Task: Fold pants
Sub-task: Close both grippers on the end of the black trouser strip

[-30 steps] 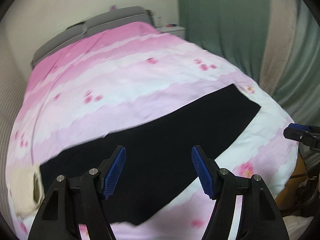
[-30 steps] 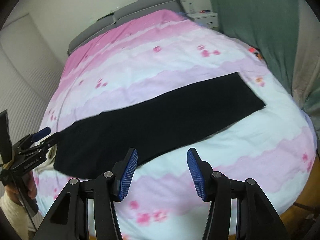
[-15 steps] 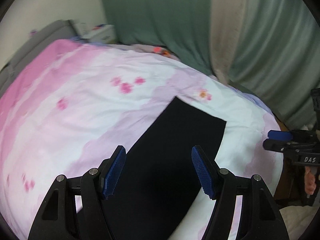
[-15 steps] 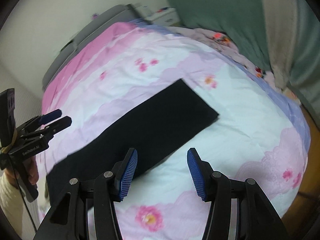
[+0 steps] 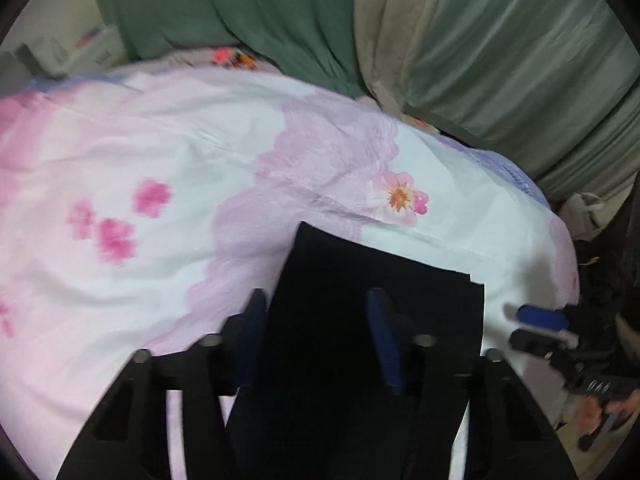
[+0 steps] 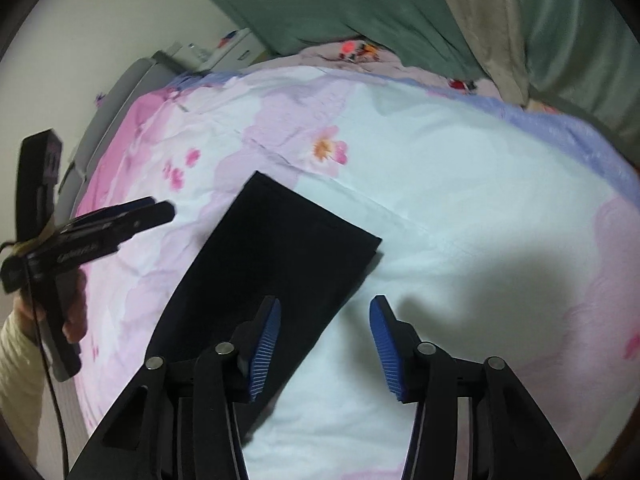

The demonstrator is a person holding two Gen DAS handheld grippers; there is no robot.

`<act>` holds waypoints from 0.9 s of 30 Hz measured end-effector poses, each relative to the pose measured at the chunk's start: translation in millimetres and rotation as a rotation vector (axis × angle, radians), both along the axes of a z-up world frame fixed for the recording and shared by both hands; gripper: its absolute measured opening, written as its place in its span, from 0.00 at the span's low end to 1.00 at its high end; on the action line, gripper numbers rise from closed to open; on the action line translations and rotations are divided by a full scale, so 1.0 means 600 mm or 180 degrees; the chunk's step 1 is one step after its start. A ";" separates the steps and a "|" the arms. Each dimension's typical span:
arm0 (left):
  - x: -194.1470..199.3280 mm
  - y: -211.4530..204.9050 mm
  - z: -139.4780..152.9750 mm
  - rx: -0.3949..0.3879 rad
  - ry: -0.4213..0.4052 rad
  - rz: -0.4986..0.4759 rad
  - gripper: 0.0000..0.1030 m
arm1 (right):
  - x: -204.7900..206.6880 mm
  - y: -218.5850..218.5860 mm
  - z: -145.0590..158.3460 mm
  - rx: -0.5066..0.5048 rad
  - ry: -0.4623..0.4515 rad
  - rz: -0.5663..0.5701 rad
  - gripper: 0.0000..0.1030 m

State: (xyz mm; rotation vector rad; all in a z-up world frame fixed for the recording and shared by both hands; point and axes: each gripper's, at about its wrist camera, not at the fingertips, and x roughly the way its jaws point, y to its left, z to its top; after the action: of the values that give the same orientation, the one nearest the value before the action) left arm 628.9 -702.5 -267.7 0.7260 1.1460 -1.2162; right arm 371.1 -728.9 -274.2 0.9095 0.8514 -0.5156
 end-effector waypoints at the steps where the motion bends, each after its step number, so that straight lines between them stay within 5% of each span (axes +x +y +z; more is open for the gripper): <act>1: 0.005 -0.013 -0.015 0.0040 0.0074 -0.0040 0.38 | 0.004 -0.004 -0.011 0.0033 0.0007 -0.0034 0.43; 13: 0.020 -0.074 -0.100 0.0326 0.0095 -0.0231 0.33 | 0.028 -0.030 -0.076 0.0302 0.0013 -0.0237 0.35; 17: 0.018 -0.071 -0.101 0.0330 0.0028 -0.0245 0.24 | 0.031 -0.036 -0.085 0.0363 0.0008 -0.0264 0.30; 27: 0.013 -0.063 -0.083 0.0249 0.0068 -0.0285 0.24 | 0.039 -0.041 -0.095 0.0441 -0.0011 -0.0287 0.24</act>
State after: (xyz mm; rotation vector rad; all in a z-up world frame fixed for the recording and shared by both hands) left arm 636.6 -740.0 -317.6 0.8329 1.1946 -1.2621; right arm 394.3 -753.6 -331.0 1.0791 0.8534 -0.5378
